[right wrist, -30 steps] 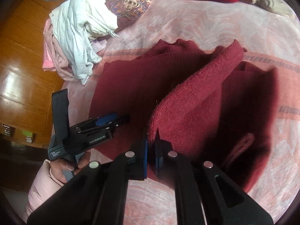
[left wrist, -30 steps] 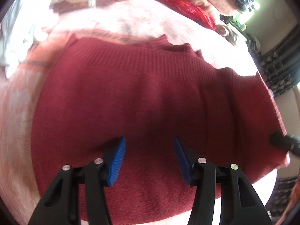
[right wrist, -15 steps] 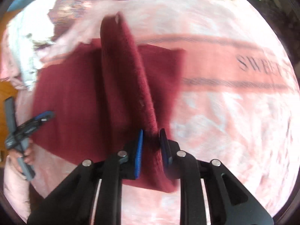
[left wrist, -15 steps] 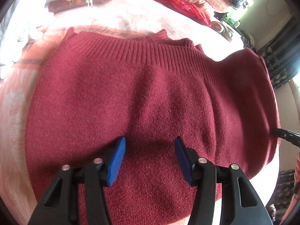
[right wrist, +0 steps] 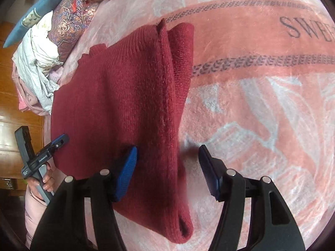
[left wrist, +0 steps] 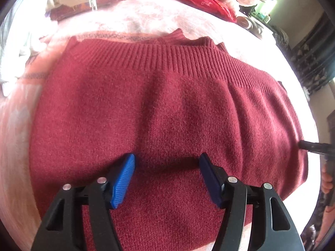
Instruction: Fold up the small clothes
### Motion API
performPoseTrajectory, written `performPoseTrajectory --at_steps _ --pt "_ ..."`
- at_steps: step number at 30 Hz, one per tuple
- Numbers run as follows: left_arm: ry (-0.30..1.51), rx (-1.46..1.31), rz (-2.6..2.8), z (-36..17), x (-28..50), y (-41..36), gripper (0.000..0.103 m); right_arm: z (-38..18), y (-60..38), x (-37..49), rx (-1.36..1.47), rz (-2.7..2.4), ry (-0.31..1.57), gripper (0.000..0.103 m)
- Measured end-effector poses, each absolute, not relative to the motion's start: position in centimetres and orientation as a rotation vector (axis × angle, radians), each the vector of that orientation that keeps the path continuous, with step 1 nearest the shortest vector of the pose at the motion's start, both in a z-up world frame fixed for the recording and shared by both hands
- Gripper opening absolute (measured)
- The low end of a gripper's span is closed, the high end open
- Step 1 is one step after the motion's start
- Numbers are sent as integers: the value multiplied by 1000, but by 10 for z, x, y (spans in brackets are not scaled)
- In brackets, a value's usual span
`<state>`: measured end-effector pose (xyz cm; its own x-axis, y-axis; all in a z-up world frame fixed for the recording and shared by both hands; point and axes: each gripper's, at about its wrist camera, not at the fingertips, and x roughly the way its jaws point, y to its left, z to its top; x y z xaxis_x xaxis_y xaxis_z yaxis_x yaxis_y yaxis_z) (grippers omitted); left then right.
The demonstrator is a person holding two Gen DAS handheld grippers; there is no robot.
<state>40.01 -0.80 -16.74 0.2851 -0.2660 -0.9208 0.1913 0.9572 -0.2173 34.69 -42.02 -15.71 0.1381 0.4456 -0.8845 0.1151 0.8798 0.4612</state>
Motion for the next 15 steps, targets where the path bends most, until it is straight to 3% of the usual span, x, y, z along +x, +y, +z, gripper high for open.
performPoseTrajectory --at_steps 1,2,3,8,15 --pt "1245 -74 -308 -167 400 -7 64 -161 -417 350 479 254 1436 60" --pt "1244 -74 -310 -168 400 -7 64 -164 -415 351 482 257 1429 53" --pt "1243 -74 -312 -168 400 -7 64 -164 -414 351 509 288 1424 29" --pt "1243 -119 -340 -168 399 1 65 -146 -404 351 506 288 1412 21" --pt "1255 -238 -372 -156 397 21 61 -76 -344 363 373 315 1340 19"
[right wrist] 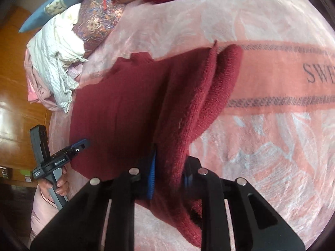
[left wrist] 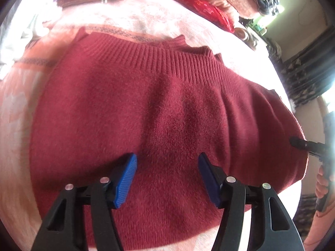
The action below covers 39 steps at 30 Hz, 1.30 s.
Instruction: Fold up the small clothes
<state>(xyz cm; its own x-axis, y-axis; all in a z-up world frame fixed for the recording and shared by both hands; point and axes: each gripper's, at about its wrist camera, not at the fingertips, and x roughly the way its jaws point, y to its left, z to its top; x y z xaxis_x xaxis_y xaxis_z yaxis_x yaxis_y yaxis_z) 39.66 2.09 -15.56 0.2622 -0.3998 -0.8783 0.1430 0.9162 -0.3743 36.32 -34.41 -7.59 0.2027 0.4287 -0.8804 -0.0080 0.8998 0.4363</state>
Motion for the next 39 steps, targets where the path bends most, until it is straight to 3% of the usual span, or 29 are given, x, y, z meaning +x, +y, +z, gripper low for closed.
performPoseTrajectory --at_steps 7,15,20,28,39 --pt "1213 -278 -369 -138 391 44 61 -45 -220 375 132 394 1327 19" --pt "1248 -338 -335 -160 393 65 61 -96 -145 381 4 401 1414 24" --pt "1252 -316 -323 -164 395 60 61 -94 -171 383 246 520 1435 42" --pt "1247 -363 -393 -146 394 37 60 -59 -233 364 318 508 1335 44" --pt "1299 -428 -463 -154 412 -31 61 -84 -293 340 318 453 1341 44"
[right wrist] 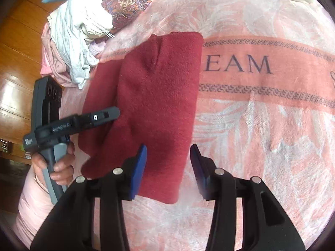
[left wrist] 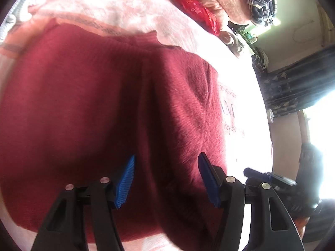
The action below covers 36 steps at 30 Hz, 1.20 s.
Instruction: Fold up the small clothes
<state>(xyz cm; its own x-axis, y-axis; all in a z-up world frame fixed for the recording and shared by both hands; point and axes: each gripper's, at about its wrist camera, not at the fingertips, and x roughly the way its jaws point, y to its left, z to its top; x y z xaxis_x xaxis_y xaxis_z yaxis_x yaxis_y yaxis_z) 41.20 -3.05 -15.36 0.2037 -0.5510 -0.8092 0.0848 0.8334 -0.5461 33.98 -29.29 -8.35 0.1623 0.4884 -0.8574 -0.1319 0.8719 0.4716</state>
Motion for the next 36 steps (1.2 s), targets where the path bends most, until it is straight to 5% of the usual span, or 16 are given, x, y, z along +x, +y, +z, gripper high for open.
performPoseTrajectory --at_steps 12,17,22,36 --pt "1329 -423 -436 -169 421 -57 60 -112 -309 320 338 448 1363 44" --pt "1308 -421 -432 -169 421 -59 29 -122 -308 317 327 431 1377 44" --pt "1267 -440 -428 -162 417 -55 17 -125 -310 313 342 414 1375 48" --pt "1157 -423 -472 -120 406 -34 14 -124 -315 294 357 431 1381 48"
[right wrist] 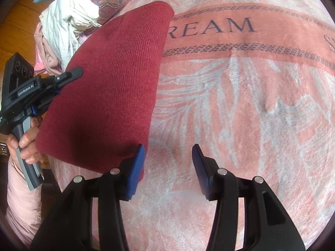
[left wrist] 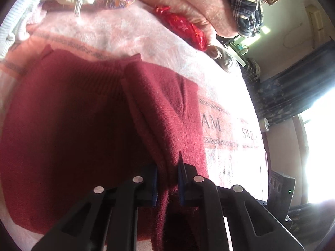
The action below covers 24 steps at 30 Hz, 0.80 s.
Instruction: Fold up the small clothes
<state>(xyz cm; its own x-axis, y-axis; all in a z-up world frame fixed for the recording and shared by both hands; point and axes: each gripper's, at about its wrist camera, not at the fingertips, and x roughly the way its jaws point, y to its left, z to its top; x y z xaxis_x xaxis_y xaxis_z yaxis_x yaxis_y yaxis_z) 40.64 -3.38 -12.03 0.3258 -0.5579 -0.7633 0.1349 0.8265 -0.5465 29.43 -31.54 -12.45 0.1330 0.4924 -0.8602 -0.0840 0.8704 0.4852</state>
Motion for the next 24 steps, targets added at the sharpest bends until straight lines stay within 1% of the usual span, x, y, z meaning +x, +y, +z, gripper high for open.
performPoseTrajectory --at_steps 4,11,16,24 --pt "1134 -413 -461 -107 404 -16 14 -121 -302 291 359 470 1373 48" --pt "1102 -403 -402 -92 402 37 14 -116 -277 290 307 512 1373 48" --pt "1095 -408 -366 -86 401 75 14 -116 -262 290 283 530 1386 48" --pt "1078 -412 -345 -81 399 111 14 -118 -242 291 242 559 1398 48"
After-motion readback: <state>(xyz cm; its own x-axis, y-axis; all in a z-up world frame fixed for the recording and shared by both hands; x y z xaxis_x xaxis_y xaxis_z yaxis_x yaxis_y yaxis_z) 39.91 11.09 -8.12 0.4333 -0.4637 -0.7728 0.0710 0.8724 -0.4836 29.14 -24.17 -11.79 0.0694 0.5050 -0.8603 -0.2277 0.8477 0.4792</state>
